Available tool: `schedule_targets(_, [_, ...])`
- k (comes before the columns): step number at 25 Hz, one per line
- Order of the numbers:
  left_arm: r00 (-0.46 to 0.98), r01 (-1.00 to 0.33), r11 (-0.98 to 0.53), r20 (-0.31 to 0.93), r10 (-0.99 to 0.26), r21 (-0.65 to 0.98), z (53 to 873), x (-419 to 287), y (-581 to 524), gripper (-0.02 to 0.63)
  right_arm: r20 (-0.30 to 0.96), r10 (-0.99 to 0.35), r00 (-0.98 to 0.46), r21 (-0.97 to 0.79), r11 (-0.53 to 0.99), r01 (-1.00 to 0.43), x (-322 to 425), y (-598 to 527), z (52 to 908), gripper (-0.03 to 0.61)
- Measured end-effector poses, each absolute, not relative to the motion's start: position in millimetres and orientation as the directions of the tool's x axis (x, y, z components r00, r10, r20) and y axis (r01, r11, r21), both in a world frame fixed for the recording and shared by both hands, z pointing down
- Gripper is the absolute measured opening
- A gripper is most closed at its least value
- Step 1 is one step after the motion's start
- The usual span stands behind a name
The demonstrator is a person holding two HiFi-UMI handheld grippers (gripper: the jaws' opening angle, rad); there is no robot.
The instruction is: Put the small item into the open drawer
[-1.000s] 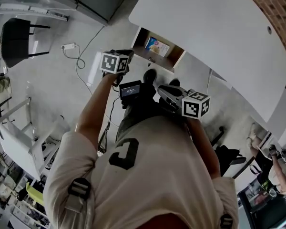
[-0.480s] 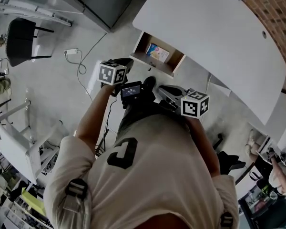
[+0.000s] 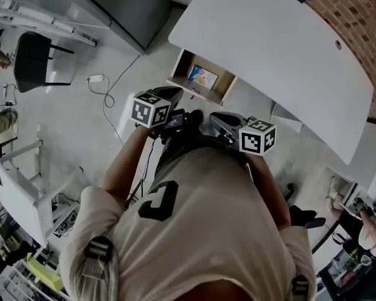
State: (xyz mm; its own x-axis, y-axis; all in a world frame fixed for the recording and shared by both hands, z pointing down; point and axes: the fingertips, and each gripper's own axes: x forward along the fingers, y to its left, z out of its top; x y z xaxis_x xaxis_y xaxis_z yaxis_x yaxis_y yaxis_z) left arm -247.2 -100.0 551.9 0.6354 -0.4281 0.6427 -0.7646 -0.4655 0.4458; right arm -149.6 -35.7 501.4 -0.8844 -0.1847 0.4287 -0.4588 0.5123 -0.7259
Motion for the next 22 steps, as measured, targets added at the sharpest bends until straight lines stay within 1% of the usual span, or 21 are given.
schedule_targets(7, [0.613,-0.779,-0.495,0.635,-0.47,0.385,523,-217,-89,0.006,0.406,-0.224,-0.886,-0.695,0.554,-0.459,-106,-30,488,0.015])
schedule_targets(16, [0.631,-0.759,-0.566,0.581,-0.515,0.322,480,-159,-64,0.006,0.38,-0.275,-0.883,-0.655,0.594,-0.467,-55,-6,471,0.015])
schedule_targets(22, [0.617,-0.764,-0.585,0.571,-0.542,0.271,463,-133,-41,0.006,0.366,-0.273,-0.89,-0.609,0.652,-0.451,-29,15,451,0.015])
